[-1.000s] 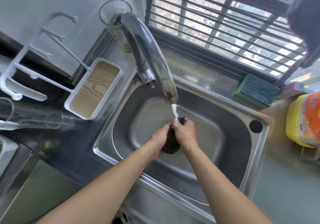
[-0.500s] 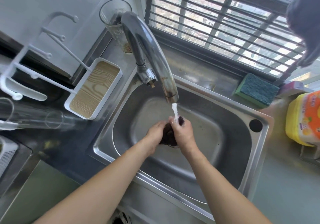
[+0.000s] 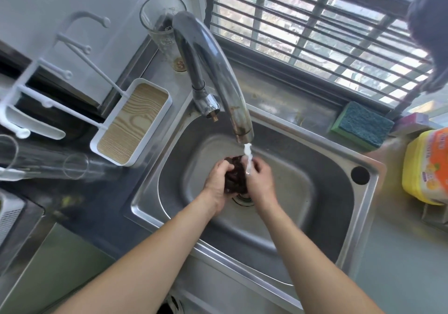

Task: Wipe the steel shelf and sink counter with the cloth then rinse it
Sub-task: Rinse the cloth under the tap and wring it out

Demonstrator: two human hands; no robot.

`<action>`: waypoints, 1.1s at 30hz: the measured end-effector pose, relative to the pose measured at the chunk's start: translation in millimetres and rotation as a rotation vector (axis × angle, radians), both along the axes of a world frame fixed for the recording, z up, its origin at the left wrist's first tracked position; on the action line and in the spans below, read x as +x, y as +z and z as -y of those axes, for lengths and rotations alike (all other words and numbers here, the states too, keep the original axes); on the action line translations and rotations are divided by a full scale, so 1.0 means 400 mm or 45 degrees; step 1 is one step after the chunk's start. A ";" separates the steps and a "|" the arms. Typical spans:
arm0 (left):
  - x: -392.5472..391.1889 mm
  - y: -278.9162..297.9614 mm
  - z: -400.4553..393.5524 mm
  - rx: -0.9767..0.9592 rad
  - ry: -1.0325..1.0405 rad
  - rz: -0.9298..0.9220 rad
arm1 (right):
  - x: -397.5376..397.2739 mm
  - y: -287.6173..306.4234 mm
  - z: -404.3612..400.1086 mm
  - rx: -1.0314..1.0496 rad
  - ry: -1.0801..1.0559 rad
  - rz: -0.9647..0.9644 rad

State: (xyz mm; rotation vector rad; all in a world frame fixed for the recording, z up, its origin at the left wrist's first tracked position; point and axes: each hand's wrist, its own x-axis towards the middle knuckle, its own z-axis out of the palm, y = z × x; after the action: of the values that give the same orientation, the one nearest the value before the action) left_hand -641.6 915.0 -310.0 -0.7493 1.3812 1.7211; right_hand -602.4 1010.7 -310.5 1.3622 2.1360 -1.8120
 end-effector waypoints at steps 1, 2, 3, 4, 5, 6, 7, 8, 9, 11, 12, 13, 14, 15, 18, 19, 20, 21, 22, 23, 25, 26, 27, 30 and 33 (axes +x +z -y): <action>-0.002 0.005 -0.011 -0.014 -0.014 0.026 | 0.006 0.003 0.028 0.064 0.070 -0.039; -0.003 0.004 -0.019 -0.014 -0.009 0.028 | 0.010 0.005 0.054 0.173 0.098 -0.062; -0.005 0.001 -0.024 -0.016 -0.006 0.004 | 0.013 0.007 0.078 0.280 0.091 -0.076; -0.007 0.000 -0.027 -0.044 0.007 -0.033 | 0.014 0.011 0.095 0.364 0.065 -0.066; -0.011 -0.002 -0.025 -0.109 0.003 -0.068 | 0.013 0.015 0.106 0.417 0.031 -0.036; -0.012 -0.001 -0.023 -0.174 -0.001 -0.097 | 0.010 0.013 0.108 0.432 0.013 0.004; -0.010 0.000 -0.021 -0.222 0.003 -0.109 | 0.006 0.009 0.103 0.413 0.015 0.043; -0.005 -0.002 -0.020 -0.247 0.008 -0.099 | 0.003 0.004 0.093 0.372 0.026 0.064; 0.001 -0.007 -0.021 -0.256 0.018 -0.071 | 0.001 0.000 0.083 0.334 0.040 0.064; 0.010 -0.009 -0.027 -0.254 0.072 -0.030 | 0.001 0.000 0.068 0.333 0.054 0.046; 0.011 -0.007 -0.033 -0.255 0.086 -0.033 | 0.000 0.004 0.064 0.356 0.041 0.038; 0.009 -0.007 -0.039 -0.264 0.095 -0.044 | -0.001 0.009 0.061 0.369 0.013 0.031; 0.006 -0.005 -0.045 -0.285 0.098 -0.056 | -0.002 0.012 0.059 0.362 -0.023 0.019; 0.002 -0.003 -0.047 -0.317 0.079 -0.073 | -0.004 0.012 0.056 0.356 -0.056 0.011; -0.002 -0.004 -0.047 -0.418 -0.112 -0.188 | -0.010 0.008 0.034 0.335 -0.068 0.060; -0.004 -0.003 -0.046 -0.427 -0.203 -0.236 | -0.013 0.006 0.024 0.315 -0.062 0.098; -0.006 0.000 -0.042 -0.415 -0.307 -0.284 | -0.013 0.003 0.011 0.289 -0.052 0.159; -0.007 0.001 -0.036 -0.375 -0.417 -0.330 | -0.013 -0.002 -0.005 0.244 -0.066 0.227; -0.005 0.000 -0.026 -0.316 -0.513 -0.364 | -0.013 -0.012 -0.025 0.153 -0.168 0.286; 0.001 -0.003 -0.015 -0.246 -0.583 -0.372 | -0.013 -0.020 -0.047 0.042 -0.321 0.342; 0.020 -0.009 0.017 -0.097 -0.661 -0.227 | -0.008 -0.015 -0.085 -0.290 -0.649 0.333; 0.031 -0.009 0.031 -0.032 -0.661 -0.093 | -0.004 -0.013 -0.096 -0.419 -0.751 0.284; 0.038 -0.011 0.042 -0.004 -0.630 0.009 | 0.002 -0.012 -0.100 -0.503 -0.792 0.204; 0.029 -0.035 0.034 -0.284 -0.352 0.038 | 0.022 0.000 -0.062 -0.411 -0.550 0.073; 0.012 -0.034 -0.003 -0.474 -0.199 0.062 | 0.042 -0.007 0.011 -0.365 -0.179 0.012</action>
State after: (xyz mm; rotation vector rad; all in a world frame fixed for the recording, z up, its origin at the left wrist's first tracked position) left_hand -636.8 916.4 -323.5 -0.8520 1.7021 1.3322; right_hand -585.7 1006.5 -313.2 1.4740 1.7274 -2.0588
